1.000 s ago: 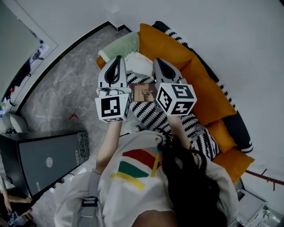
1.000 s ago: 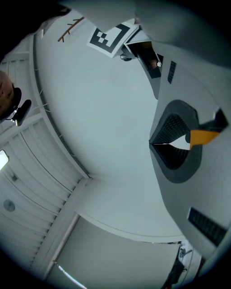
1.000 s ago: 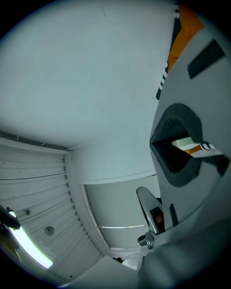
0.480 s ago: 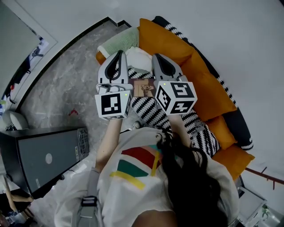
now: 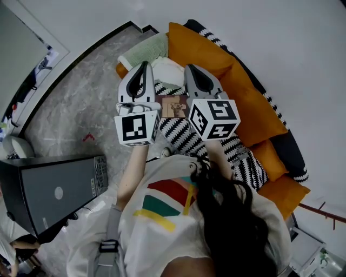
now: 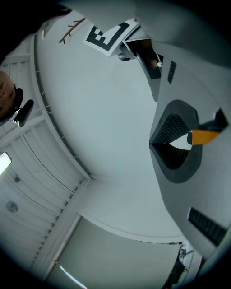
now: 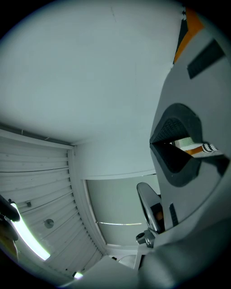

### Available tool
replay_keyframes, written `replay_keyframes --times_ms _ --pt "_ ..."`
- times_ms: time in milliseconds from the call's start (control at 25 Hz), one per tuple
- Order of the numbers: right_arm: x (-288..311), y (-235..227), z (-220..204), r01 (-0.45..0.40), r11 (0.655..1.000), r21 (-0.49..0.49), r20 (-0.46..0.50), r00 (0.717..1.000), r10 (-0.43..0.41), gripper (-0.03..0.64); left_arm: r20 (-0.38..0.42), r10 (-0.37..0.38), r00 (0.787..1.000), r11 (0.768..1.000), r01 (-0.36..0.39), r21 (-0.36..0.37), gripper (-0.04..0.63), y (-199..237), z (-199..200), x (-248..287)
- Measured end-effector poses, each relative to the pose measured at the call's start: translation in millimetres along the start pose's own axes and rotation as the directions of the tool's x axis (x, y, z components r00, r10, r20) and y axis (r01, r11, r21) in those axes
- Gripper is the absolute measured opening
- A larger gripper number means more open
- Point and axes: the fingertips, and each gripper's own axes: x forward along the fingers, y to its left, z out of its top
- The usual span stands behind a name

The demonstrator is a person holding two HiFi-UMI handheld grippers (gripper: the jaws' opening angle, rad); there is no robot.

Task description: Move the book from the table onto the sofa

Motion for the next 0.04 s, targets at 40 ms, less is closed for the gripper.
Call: replay_keyframes --times_ms 40 --pt "-0.9 1.2 0.0 0.000 1.000 -0.001 0.002 1.000 0.000 0.012 -0.005 -0.002 1.000 1.000 0.002 -0.002 0.008 -0.2 -1.4 -1.6"
